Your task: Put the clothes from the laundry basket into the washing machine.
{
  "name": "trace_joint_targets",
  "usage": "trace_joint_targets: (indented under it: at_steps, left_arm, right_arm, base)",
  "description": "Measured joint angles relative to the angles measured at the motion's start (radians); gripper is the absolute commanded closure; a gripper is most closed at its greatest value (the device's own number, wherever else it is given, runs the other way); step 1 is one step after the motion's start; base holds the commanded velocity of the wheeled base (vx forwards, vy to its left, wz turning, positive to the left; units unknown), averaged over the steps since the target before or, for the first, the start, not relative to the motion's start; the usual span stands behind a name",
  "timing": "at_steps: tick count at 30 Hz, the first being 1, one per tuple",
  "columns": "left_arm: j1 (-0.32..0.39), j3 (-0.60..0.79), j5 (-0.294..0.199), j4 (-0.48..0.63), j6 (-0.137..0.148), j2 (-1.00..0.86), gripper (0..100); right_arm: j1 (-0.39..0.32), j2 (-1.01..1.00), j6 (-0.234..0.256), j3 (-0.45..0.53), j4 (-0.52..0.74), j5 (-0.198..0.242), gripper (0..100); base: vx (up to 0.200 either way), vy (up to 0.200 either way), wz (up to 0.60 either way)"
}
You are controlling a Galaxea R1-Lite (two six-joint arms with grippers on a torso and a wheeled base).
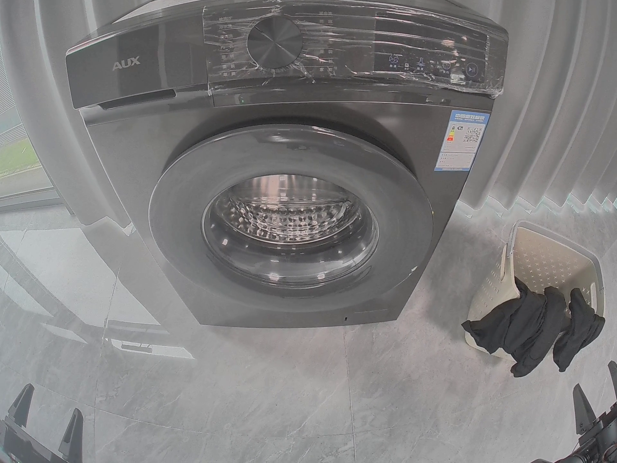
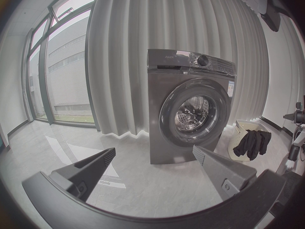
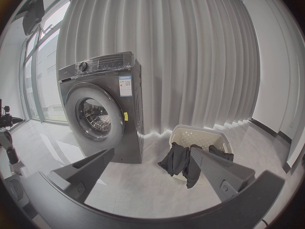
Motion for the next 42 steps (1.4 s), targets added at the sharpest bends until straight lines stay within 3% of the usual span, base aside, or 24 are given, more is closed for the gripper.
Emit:
trace_joint_targets:
  at_steps: [28, 34, 42]
  left_arm:
    - [0.000, 0.000, 0.001, 0.000, -0.003, 0.000, 0]
    - [0.000, 0.000, 0.001, 0.000, -0.004, 0.000, 0]
    - [0.000, 0.000, 0.001, 0.000, -0.002, 0.000, 0]
  right_arm:
    - [-0.002, 0.000, -0.003, 0.000, 0.001, 0.004, 0]
    - [-0.001, 0.000, 0.016, 0.000, -0.001, 0.000, 0]
    - [-0.001, 0.000, 0.021, -0.005, -0.020, 0.001, 0]
  base:
    - [0.021, 0.000, 0.00]
    - [0.000, 0.200, 0.00]
    - [0.000, 0.000, 0.00]
